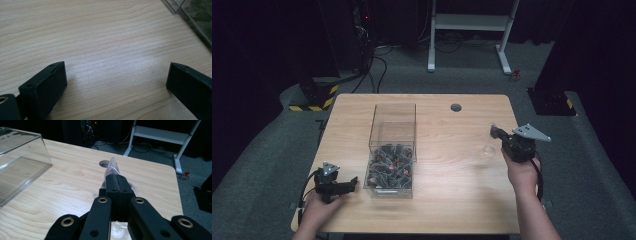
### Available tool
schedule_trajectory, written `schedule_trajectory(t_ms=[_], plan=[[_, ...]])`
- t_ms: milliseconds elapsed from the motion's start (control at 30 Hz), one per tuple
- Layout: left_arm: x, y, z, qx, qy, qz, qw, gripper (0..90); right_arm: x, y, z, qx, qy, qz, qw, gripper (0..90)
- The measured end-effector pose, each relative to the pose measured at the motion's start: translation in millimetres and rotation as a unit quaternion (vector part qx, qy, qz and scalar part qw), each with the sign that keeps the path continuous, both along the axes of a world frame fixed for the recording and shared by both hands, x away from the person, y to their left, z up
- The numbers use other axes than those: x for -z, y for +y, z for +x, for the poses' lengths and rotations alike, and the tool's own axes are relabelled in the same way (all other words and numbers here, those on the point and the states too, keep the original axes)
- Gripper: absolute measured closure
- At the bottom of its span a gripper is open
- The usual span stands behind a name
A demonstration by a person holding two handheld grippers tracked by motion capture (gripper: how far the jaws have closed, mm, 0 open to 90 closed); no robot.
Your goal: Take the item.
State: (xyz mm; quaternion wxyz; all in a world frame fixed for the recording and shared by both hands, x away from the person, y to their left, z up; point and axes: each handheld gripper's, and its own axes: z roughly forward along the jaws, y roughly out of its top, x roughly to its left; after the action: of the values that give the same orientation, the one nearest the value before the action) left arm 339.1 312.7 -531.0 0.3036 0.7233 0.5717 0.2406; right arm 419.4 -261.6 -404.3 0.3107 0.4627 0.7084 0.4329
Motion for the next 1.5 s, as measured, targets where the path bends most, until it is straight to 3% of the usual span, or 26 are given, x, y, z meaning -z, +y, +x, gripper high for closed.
schedule_trajectory(t_ms=[400,900,1500], plan=[[0.0,0.0,0.0,0.000,0.000,0.000,1.0000,3.4,1.3,-9.5,3.5,0.015,0.004,0.002,0.9999,90.0],[0.0,0.0,0.0,0.000,0.000,0.000,1.0000,3.4,8.4,-11.9,11.5,0.022,0.020,-0.016,0.9994,90.0],[0.0,0.0,0.0,0.000,0.000,0.000,1.0000,3.4,32.3,-4.8,25.6,0.023,0.060,-0.043,0.9970,90.0]])
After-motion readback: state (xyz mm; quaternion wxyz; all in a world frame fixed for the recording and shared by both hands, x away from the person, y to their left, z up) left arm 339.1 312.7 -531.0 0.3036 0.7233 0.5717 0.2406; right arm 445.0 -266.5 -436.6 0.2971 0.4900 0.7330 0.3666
